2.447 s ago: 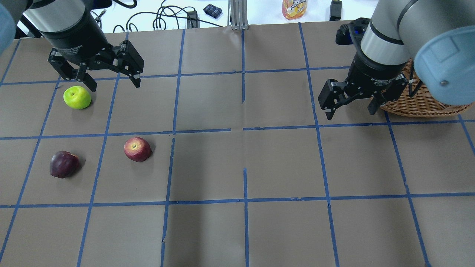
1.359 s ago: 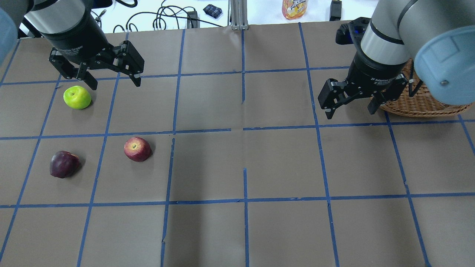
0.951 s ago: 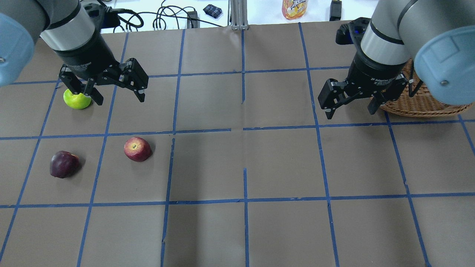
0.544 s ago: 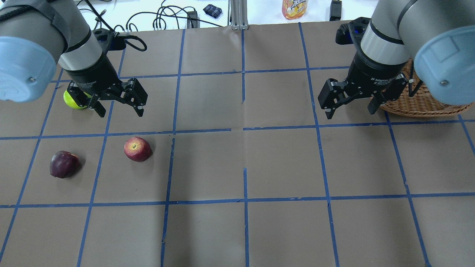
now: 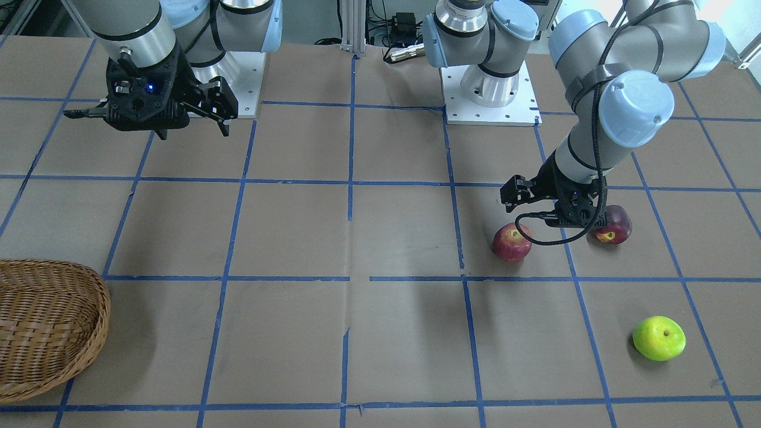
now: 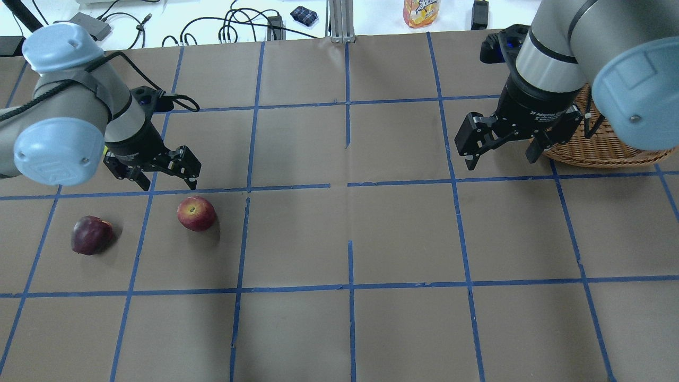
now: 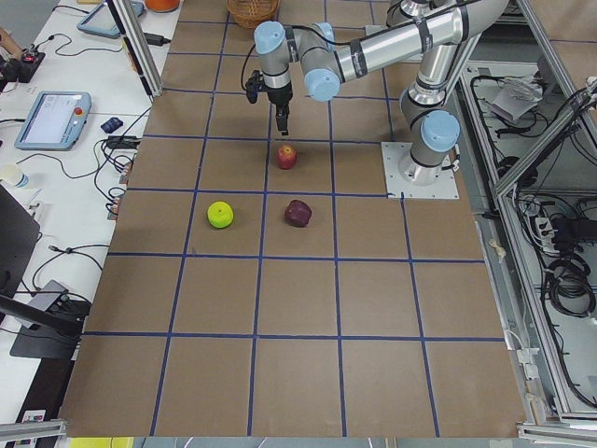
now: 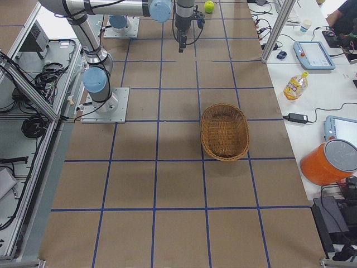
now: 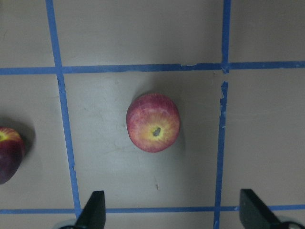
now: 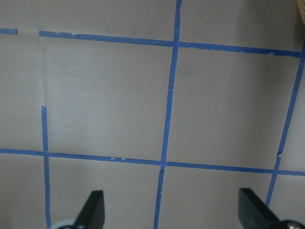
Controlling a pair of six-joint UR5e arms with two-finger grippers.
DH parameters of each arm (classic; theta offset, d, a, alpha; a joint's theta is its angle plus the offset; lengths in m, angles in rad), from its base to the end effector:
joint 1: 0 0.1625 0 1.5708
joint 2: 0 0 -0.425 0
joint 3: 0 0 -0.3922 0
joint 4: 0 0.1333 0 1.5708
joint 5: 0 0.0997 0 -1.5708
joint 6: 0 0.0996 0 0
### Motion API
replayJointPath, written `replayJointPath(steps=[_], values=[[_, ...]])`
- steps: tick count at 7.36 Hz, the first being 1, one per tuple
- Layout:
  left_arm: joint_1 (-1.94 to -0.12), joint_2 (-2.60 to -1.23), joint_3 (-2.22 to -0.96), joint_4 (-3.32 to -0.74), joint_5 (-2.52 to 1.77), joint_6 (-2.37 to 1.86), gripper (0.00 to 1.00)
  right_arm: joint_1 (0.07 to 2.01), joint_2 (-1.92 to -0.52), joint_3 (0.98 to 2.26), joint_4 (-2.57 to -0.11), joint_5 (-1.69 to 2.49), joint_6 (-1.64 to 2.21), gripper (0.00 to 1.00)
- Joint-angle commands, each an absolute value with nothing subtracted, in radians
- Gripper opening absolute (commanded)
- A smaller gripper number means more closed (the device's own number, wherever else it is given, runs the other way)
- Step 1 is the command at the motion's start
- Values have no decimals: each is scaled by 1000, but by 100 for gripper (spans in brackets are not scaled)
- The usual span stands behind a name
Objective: Put all apples into basket
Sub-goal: 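Lower the left gripper onto the red apple and close on it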
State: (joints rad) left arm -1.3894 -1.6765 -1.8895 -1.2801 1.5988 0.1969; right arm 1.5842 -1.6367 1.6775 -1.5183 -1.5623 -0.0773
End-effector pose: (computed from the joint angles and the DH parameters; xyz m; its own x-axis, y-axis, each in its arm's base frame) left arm -0.0404 -0.5033 0.3117 -0.9998 0.0175 -0.0011 0.0171 0.9905 0.1362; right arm 0.1402 -0.4520 0.4621 -0.9959 -0.0895 -0.0156 -0.0905 0.9916 0.0922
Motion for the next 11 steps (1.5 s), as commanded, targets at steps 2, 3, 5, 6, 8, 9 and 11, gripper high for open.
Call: replayJointPath(steps=[2, 3, 5, 6, 8, 9, 11], values=[[-1385, -1741, -1943, -1198, 1598, 201, 100, 1585, -1637, 1678, -1517, -1562, -77, 100], [-1385, -1753, -1945, -1198, 1600, 198, 100, 1585, -1637, 1678, -1520, -1562, -78, 100], [-1385, -1779, -1947, -1155, 1605, 189, 100, 1585, -1637, 1678, -1517, -1562, -77, 100], [-1385, -1795, -1959, -1143, 1603, 187, 100, 1585, -1637, 1678, -1517, -1560, -77, 100], [-1385, -1828, -1996, -1047, 1606, 198, 100, 1583, -1637, 1678, -1519, -1560, -78, 100], [-1385, -1841, -2012, -1043, 1598, 187, 100, 1583, -1637, 1678, -1519, -1560, -78, 100], [-1385, -1867, -2025, -968, 1605, 206, 100, 1583, -1637, 1677, -1519, -1560, -78, 100]])
